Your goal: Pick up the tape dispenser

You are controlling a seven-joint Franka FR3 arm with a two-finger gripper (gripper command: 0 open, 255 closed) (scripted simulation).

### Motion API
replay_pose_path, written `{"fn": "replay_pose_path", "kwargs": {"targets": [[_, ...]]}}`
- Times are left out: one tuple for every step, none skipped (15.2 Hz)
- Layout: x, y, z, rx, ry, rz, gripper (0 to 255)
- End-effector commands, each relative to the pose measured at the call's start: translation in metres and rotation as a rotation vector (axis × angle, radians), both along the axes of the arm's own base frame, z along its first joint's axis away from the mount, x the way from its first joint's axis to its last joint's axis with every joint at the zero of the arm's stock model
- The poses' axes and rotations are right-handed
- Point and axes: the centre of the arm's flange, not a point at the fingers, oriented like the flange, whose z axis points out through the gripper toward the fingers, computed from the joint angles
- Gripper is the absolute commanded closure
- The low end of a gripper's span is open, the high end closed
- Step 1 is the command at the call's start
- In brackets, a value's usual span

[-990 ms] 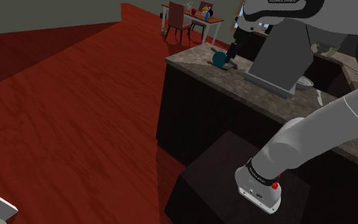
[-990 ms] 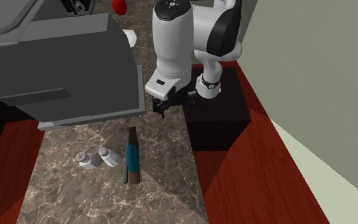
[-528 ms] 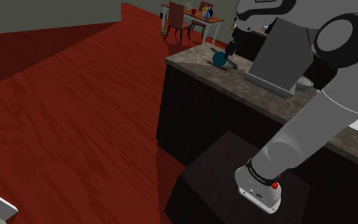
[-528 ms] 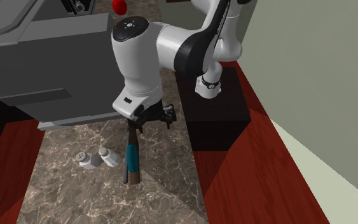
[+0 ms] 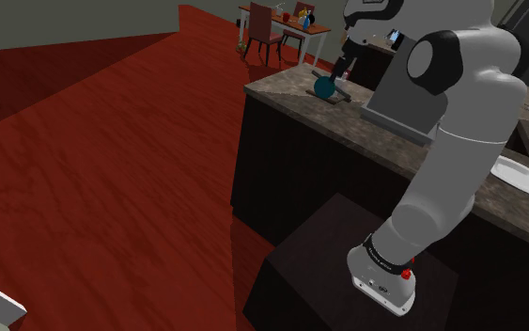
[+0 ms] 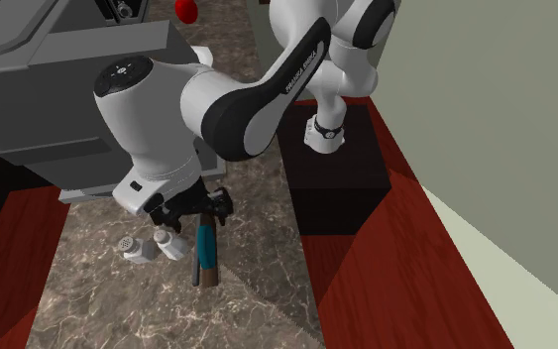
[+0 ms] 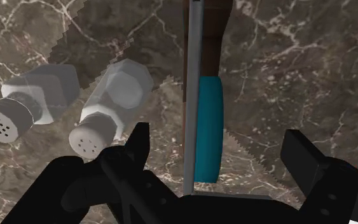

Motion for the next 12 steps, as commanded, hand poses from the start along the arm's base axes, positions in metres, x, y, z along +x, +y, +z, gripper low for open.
{"fn": "replay_pose_path", "kwargs": {"targets": [[0.005, -0.006, -0.006, 0.001, -0.004, 0.001, 0], [0.005, -0.006, -0.011, 0.001, -0.004, 0.001, 0], [0.005, -0.006, -0.016, 0.001, -0.004, 0.001, 0], [0.005, -0.006, -0.021, 0.001, -0.004, 0.001, 0], [0.005, -0.006, -0.027, 0.001, -0.004, 0.001, 0], [0.005, -0.006, -0.032, 0.001, -0.004, 0.001, 0], [0.005, -0.006, -0.04, 0.001, -0.004, 0.001, 0], [0.005, -0.006, -0.04, 0.001, -0.004, 0.001, 0], [0.005, -0.006, -0.04, 0.001, -0.004, 0.001, 0], [0.005, -0.006, -0.04, 0.001, -0.004, 0.001, 255], [0.006, -0.006, -0.039, 0.001, -0.004, 0.001, 255], [0.006, -0.006, -0.04, 0.001, -0.004, 0.001, 255]]}}
